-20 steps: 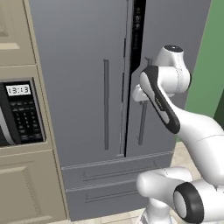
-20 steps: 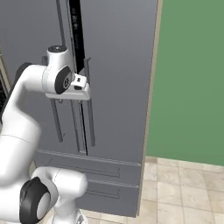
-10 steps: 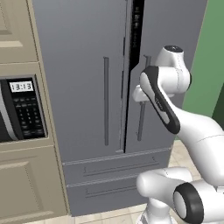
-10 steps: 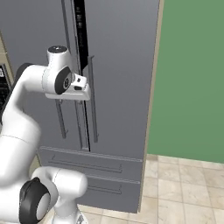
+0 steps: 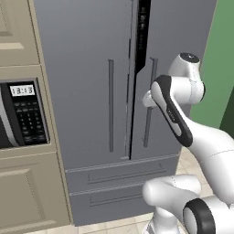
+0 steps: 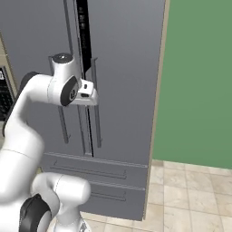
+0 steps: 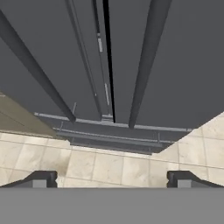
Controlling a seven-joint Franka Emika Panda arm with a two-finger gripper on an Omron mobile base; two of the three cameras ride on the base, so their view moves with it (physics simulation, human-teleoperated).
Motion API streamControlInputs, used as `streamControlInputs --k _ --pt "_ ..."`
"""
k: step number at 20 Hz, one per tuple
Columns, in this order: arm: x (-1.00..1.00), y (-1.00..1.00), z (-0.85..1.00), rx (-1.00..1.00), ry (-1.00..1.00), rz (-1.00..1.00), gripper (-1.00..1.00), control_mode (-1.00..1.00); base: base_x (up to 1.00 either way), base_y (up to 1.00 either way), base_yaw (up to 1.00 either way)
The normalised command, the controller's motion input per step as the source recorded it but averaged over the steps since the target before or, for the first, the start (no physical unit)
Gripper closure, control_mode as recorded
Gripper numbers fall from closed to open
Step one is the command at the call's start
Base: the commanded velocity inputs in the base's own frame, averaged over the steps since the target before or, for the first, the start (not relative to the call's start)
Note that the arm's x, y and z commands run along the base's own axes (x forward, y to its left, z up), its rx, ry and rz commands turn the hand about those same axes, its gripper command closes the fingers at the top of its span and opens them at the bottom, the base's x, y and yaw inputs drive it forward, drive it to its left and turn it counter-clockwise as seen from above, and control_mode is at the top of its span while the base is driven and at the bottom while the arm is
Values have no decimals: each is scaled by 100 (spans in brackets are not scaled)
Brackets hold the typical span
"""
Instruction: Open the fridge, grab two sodas, and place both sodas inside the bowl with ice on the dining counter.
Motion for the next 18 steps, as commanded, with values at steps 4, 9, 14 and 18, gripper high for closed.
streamControlInputs --k 4,9,14,18 --pt "17 -31 0 0 -2 0 -100 -100 0 0 0" --pt "41 -9 0 0 -3 0 -100 -100 0 0 0" --pt "53 0 -1 0 -3 0 -100 -100 0 0 0" --pt "47 0 -8 0 -4 0 -100 -100 0 0 0"
